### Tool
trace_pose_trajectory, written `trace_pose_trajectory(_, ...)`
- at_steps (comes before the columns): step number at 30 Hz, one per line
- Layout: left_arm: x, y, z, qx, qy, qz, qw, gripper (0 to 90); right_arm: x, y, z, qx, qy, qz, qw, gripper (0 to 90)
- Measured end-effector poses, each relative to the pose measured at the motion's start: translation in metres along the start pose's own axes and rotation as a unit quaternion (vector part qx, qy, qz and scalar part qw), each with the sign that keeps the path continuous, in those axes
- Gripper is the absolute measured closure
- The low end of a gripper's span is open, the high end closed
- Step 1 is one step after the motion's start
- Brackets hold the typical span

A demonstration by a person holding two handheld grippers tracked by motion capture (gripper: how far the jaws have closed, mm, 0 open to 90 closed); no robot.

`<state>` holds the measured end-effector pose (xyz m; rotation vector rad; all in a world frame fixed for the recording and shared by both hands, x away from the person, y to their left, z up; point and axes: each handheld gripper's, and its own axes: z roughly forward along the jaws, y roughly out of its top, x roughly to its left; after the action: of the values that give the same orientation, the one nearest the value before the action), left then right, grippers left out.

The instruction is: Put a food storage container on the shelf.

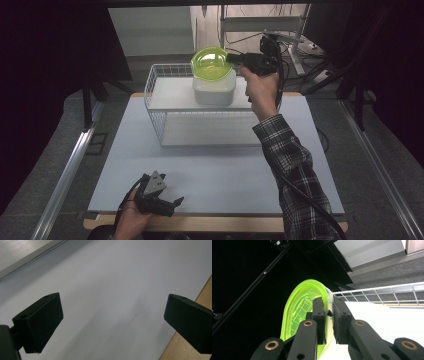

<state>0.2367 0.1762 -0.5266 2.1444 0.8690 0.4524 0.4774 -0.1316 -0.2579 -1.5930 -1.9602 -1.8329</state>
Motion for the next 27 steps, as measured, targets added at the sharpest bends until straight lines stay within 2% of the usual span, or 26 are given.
trace_pose_trajectory(4,-0.0002,0.0000,0.0002,0.002,0.000,0.002,1.0000,2.1,-0.0002,-0.0001,0.0014,-0.004,-0.006,0.001,1.0000,81.0)
trace_pose_trajectory(7,-0.0005,0.0001,0.0005,0.003,0.000,0.003,1.0000,2.1,0.0018,-0.0004,0.0021,-0.009,-0.025,-0.014,0.9996,79.6)
trace_pose_trajectory(10,-0.0007,0.0001,0.0006,0.003,0.000,0.004,1.0000,2.1,0.0017,-0.0009,0.0031,-0.011,-0.035,-0.015,0.9992,76.1)
trace_pose_trajectory(21,-0.0015,0.0001,0.0016,0.006,-0.001,0.006,1.0000,2.1,-0.0041,-0.0011,0.0056,-0.007,-0.051,-0.009,0.9986,69.6)
trace_pose_trajectory(27,-0.0017,0.0001,0.0018,0.006,-0.002,0.006,1.0000,2.1,-0.0058,0.0000,0.0055,-0.007,-0.049,-0.011,0.9987,63.5)
